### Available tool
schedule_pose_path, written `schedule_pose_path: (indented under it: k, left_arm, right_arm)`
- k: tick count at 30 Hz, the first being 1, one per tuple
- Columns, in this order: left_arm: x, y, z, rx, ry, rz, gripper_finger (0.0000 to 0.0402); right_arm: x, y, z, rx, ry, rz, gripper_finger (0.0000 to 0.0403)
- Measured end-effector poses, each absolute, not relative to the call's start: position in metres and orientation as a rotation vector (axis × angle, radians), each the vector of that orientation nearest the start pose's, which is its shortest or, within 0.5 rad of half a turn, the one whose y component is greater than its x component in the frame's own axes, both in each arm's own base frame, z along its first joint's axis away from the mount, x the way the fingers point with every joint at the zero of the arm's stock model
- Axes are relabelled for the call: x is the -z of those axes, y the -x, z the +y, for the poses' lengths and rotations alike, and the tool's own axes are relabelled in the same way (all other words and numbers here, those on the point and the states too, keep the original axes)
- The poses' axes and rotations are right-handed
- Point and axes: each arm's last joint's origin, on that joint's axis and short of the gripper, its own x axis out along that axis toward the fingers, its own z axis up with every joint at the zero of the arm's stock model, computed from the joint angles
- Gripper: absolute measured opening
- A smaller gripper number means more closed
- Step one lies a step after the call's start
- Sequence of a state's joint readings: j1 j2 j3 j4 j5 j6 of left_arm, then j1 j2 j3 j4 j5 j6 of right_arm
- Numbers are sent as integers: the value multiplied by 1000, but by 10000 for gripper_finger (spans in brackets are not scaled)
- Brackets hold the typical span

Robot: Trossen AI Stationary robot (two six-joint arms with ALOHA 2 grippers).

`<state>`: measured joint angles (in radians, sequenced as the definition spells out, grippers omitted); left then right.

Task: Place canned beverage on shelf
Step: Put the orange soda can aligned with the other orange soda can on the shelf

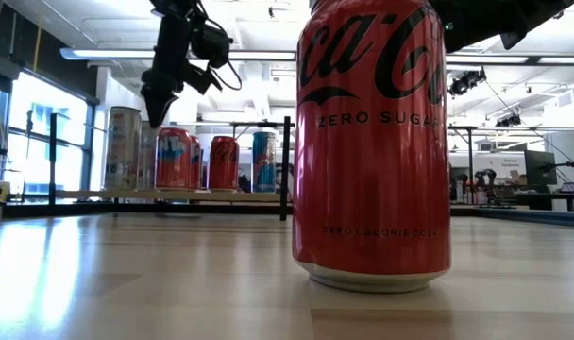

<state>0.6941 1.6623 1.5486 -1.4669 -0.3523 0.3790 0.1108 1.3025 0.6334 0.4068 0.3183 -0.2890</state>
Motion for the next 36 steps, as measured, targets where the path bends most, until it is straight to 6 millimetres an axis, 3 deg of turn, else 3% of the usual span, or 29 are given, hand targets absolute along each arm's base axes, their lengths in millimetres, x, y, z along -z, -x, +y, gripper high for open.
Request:
schedule_pose_path:
  k: [13,19,24,33,36]
  left_arm:
    - [-316,-225,187,-604,66,1546,305]
    - [-317,-228,184,-637,32,1556,277]
    - [-318,-236,177,-631,-71,1559,209]
    - [-318,-234,181,-660,-64,1560,21]
    - [-318,-229,188,-708,-27,1553,11]
  right_arm:
    - [-228,-271,21,168,342,285,0]
    - [-229,-271,21,168,342,284,0]
    - [-229,-271,21,168,342,284,0]
    - [-229,-271,21,168,342,284,0]
    - [-229,-271,21,168,342,284,0]
